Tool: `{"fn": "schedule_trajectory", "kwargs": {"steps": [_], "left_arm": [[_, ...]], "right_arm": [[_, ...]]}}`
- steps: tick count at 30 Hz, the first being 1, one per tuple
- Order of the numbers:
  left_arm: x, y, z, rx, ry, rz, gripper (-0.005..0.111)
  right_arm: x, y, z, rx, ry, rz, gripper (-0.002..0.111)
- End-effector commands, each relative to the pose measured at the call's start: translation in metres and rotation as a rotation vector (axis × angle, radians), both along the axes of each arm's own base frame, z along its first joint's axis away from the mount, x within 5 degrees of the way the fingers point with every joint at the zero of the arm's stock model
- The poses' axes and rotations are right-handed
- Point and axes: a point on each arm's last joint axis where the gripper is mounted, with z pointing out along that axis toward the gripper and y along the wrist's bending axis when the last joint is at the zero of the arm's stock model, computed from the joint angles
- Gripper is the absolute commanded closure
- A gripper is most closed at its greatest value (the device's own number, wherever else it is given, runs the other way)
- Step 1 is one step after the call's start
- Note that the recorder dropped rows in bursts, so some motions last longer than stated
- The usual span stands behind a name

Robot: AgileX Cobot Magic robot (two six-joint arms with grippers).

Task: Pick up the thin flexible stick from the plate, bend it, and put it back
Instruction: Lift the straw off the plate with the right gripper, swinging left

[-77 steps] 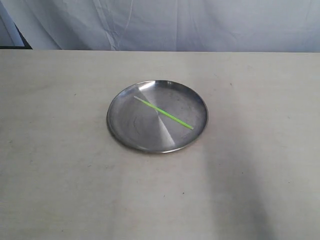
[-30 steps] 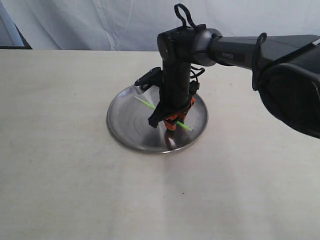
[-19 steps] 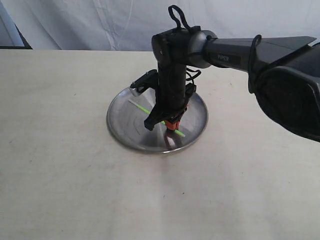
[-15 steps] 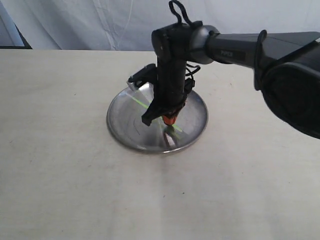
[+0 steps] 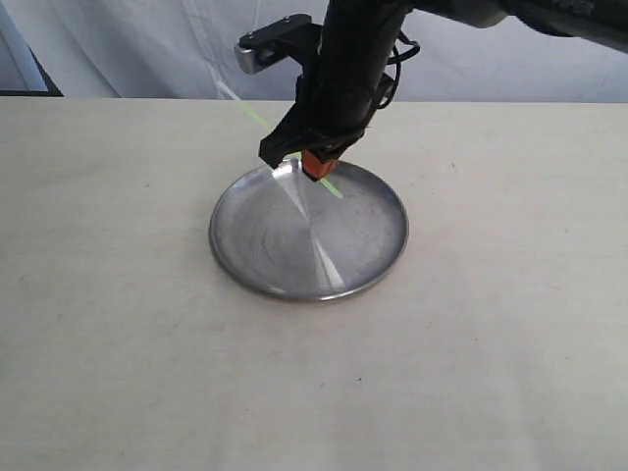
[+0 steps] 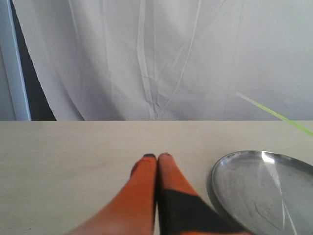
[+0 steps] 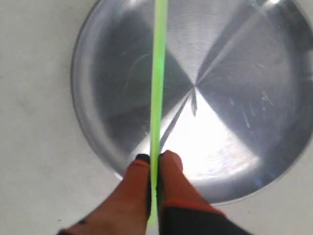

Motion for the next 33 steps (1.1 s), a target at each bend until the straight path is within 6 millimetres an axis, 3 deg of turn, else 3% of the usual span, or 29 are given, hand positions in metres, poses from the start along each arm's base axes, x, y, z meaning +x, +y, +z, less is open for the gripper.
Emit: {"fn": "schedule_trajectory", "kwargs": {"steps": [1, 8, 13, 18, 20, 24, 30, 32, 33], "left_arm": [[0.0, 0.002, 0.0, -0.006, 0.002, 0.02, 0.107], [0.0, 0.002, 0.0, 0.028, -0.004, 0.016, 0.107], [-0.001, -0.004, 0.002, 0.016, -0.021, -0.047, 0.107], [-0.007, -0.021, 0.017, -0.513, -0.026, -0.255, 0.107], [-0.013, -0.029, 0.026, -0.64, -0.055, -0.38, 0.107], [-0.023, -0.039, 0.037, -0.764, -0.075, -0.569, 0.107], [-0.019, -0.037, 0.031, -0.905, 0.055, -0.512, 0.107], [-0.02, -0.038, 0.03, -0.889, 0.067, -0.527, 0.103], [-0.021, -0.039, 0.03, -0.895, 0.074, -0.541, 0.095]], "right_arm": [[-0.028, -0.007, 0.009, 0.071, 0.042, 0.032, 0.109], [-0.085, -0.013, 0.005, 0.243, 0.125, 0.077, 0.109], [-0.122, -0.012, 0.011, 0.463, 0.181, 0.149, 0.109], [-0.141, -0.004, 0.027, 0.683, 0.241, 0.242, 0.109], [-0.147, 0.002, 0.032, 0.744, 0.276, 0.278, 0.109], [-0.162, 0.019, 0.034, 0.768, 0.284, 0.351, 0.109], [-0.176, 0.044, 0.032, 0.747, 0.216, 0.389, 0.109], [-0.176, 0.046, 0.032, 0.746, 0.196, 0.376, 0.109], [-0.176, 0.046, 0.033, 0.747, 0.196, 0.379, 0.109]]}}
